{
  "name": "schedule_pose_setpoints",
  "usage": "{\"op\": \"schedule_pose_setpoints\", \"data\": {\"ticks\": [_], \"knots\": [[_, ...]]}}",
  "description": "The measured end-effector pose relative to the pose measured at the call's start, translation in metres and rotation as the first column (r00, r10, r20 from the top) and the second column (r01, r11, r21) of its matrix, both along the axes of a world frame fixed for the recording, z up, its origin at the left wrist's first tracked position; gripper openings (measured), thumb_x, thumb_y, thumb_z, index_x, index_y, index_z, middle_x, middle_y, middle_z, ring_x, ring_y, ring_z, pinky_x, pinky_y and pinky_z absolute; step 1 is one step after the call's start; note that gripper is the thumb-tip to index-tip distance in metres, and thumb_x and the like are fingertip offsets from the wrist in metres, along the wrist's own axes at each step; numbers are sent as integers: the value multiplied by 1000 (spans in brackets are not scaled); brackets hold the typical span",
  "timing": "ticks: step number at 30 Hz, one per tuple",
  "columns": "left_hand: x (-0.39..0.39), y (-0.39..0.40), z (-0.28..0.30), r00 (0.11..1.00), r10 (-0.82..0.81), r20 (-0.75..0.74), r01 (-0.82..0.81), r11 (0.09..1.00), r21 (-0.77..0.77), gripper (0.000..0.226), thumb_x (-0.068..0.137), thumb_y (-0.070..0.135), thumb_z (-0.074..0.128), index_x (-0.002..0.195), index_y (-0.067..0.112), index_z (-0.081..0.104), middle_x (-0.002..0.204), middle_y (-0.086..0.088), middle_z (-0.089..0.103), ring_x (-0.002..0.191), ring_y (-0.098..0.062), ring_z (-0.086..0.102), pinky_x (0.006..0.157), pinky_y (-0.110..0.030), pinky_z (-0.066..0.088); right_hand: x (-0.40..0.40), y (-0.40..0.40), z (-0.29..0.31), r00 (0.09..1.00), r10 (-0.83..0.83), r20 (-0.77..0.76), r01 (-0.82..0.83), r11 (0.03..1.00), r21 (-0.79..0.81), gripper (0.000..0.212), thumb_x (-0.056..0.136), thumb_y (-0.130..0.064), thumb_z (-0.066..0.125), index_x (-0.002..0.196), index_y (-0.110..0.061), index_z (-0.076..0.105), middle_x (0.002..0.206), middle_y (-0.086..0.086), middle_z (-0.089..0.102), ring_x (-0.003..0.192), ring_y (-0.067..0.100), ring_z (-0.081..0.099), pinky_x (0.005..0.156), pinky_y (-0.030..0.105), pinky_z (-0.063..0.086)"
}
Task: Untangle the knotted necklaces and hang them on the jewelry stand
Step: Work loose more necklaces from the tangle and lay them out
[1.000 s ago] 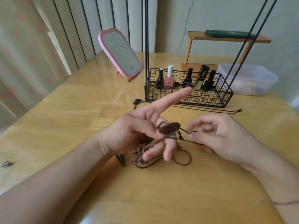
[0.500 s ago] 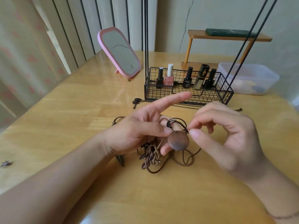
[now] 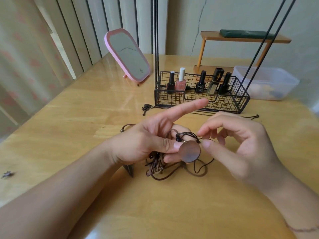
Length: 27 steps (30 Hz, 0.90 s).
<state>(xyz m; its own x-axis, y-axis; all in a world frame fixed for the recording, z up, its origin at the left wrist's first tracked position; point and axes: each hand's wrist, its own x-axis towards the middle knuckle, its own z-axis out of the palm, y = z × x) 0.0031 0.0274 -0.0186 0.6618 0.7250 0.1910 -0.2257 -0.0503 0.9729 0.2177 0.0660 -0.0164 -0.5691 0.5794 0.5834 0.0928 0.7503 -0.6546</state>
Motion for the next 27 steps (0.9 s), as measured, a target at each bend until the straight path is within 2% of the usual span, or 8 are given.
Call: {"op": "schedule_pose_setpoints", "data": {"ticks": [5, 10, 14, 19, 21, 23, 25, 27], "knots": [[0, -2, 1, 991, -62, 115, 68, 997, -47, 85, 82, -16, 45, 157, 16, 22, 69, -22, 45, 54, -25, 33, 56, -24, 40, 3, -2, 2, 997, 61, 49, -62, 998, 1, 19, 75, -27, 63, 91, -19, 69, 88, -5, 66, 86, 26, 57, 64, 39, 44], [-1, -1, 0, 993, -52, 104, 57, 997, -51, 84, 77, -10, 50, 153, 20, 33, 74, -21, 55, 55, -33, 31, 54, -31, 31, 0, 0, -2, 995, 44, 87, -51, 996, 77, 9, 81, -28, 67, 86, -20, 69, 86, -9, 67, 84, 23, 59, 66, 38, 44], [-5, 0, -1, 998, -36, 48, 39, 997, -64, 86, 69, -7, 49, 151, 19, 37, 80, -3, 67, 53, -21, 42, 52, -22, 36, 4, 1, 2, 990, 141, -7, -141, 987, -74, 9, 88, -29, 66, 89, -21, 68, 82, -4, 68, 80, 24, 62, 71, 36, 49], [-7, 1, -2, 1000, 23, 12, -22, 998, -65, 83, 65, -2, 47, 144, 22, 49, 76, 2, 65, 60, -18, 37, 52, -31, 25, 4, -4, 7, 947, 274, -169, -314, 903, -293, 6, 83, -20, 64, 83, -23, 69, 67, -10, 62, 60, 4, 56, 62, 10, 44], [-7, 1, -3, 998, 64, -10, -64, 996, -58, 74, 63, 1, 49, 133, 23, 60, 73, -1, 64, 60, -29, 28, 54, -35, 22, 4, -4, 9, 924, 319, -211, -373, 871, -318, 7, 85, -18, 64, 79, -16, 68, 59, 1, 52, 57, 0, 52, 62, 6, 42], [-6, 2, -2, 995, 104, -8, -104, 993, -61, 60, 63, 6, 51, 119, 20, 66, 72, -1, 66, 57, -25, 34, 57, -34, 20, 6, -3, 11, 915, 315, -253, -393, 841, -372, 20, 86, -33, 73, 76, -16, 68, 57, 10, 40, 51, 7, 42, 53, 12, 37], [-5, 2, -1, 994, 108, 16, -106, 991, -80, 45, 66, 8, 51, 108, 13, 66, 71, -1, 67, 60, -11, 53, 59, -22, 33, 8, 0, 11, 916, 284, -282, -387, 809, -443, 29, 83, -46, 74, 76, -18, 68, 55, 4, 38, 48, 14, 32, 47, 20, 29], [-4, 1, -1, 992, 125, -25, -126, 990, -56, 32, 70, 14, 52, 99, 14, 67, 70, -1, 66, 59, -21, 54, 60, -24, 38, 8, 2, 11, 909, 281, -306, -401, 790, -463, 29, 84, -47, 73, 77, -19, 67, 56, -7, 41, 47, 14, 30, 47, 19, 27]]}}
